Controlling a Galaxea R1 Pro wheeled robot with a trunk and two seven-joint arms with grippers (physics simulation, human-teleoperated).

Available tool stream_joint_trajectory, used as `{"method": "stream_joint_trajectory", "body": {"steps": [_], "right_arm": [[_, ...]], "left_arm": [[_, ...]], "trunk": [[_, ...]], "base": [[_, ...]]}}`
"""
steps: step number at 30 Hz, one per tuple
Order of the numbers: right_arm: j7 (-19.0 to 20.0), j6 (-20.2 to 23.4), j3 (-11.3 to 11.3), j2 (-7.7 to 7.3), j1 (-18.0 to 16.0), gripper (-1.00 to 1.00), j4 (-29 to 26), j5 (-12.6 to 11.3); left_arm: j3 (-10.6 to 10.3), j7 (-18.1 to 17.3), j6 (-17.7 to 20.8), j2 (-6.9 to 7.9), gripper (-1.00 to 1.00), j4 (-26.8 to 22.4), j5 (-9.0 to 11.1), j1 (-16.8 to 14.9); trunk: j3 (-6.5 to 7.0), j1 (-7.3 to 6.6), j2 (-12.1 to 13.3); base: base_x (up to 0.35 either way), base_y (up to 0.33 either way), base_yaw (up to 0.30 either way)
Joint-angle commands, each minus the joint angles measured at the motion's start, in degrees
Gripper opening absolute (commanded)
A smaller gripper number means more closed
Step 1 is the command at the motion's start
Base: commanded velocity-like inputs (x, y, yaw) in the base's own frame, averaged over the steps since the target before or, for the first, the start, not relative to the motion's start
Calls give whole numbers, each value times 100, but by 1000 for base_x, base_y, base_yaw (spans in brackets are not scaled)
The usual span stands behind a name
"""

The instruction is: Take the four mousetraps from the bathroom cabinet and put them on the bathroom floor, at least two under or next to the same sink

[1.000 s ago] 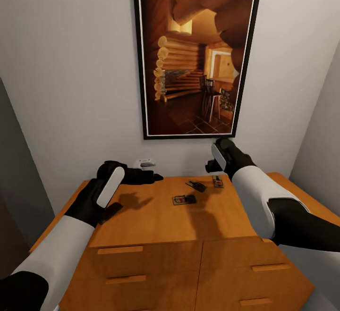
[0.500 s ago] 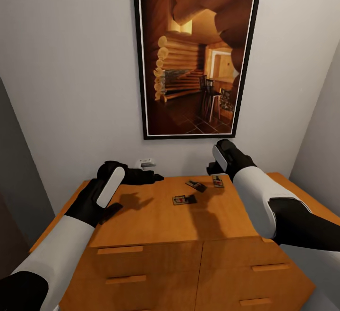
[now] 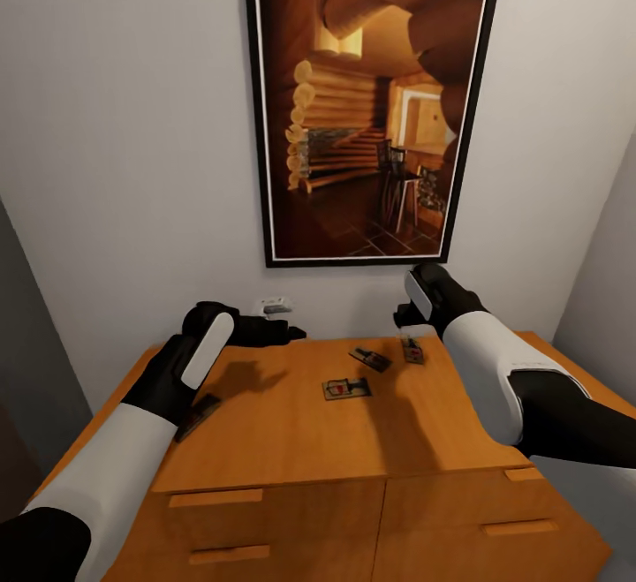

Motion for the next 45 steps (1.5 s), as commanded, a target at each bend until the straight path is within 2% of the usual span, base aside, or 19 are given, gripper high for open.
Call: {"method": "stream_joint_trajectory", "body": {"steps": [1,37,45], "right_arm": [[-22,18,-21,4,-4,100,-5,-4],[-22,-88,-22,-18,-4,100,31,-21],[-22,-554,-29,-73,-4,100,481,-29]], "left_arm": [[-12,23,13,5,100,-5,25,-5],[-12,15,13,-3,100,13,23,-5],[-12,15,13,0,100,22,30,-5]], "trunk": [[-7,2,-4],[-7,2,-4],[-7,2,-4]], "base": [[178,0,0],[19,0,0],[0,0,0]]}}
